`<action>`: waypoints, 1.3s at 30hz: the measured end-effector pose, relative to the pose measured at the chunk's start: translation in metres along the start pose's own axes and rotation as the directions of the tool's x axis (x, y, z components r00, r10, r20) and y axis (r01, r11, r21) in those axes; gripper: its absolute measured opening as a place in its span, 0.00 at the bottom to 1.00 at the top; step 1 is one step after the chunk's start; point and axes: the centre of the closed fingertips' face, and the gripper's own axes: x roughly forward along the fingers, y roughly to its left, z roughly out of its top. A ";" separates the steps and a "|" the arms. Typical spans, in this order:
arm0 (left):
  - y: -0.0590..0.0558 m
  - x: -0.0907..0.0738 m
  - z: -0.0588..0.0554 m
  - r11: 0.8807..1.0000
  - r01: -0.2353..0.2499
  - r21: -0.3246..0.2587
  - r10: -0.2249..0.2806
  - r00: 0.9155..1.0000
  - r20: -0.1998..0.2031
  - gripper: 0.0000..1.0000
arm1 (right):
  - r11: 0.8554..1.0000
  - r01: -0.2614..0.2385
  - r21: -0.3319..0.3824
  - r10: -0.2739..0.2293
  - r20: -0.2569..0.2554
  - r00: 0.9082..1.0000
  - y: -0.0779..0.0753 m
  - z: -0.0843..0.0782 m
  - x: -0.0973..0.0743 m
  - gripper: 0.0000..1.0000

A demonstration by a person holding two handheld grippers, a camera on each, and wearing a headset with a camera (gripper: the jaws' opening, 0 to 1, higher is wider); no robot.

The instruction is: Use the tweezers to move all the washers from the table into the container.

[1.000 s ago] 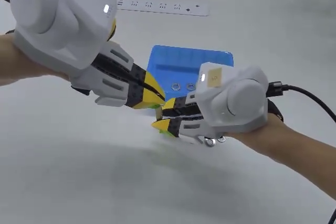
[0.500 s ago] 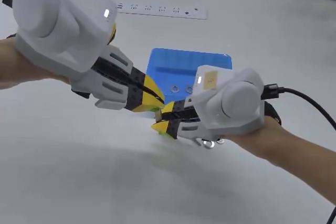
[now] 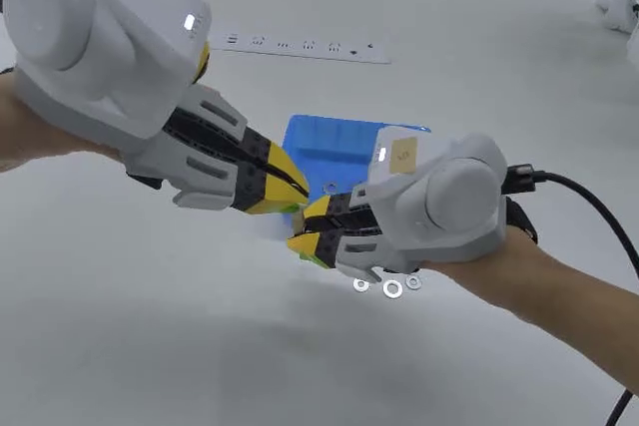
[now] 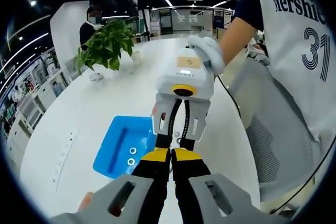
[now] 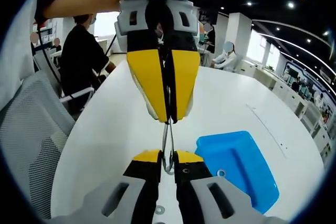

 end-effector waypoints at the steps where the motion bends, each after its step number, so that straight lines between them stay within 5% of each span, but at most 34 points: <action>1: 0.001 -0.002 0.003 1.000 -0.001 0.005 0.001 1.000 0.000 0.05 | 1.000 0.003 -0.001 -0.003 0.004 1.000 -0.001 0.002 -0.002 0.10; 19: 0.009 -0.017 0.038 0.994 -0.015 0.106 0.016 1.000 -0.007 0.05 | 0.997 0.067 -0.050 -0.065 0.042 0.997 -0.018 0.029 -0.028 0.10; 39: 0.059 0.006 0.060 0.980 0.011 0.197 -0.008 1.000 -0.017 0.05 | 0.985 0.171 -0.021 -0.169 0.062 0.984 -0.077 0.021 -0.047 0.10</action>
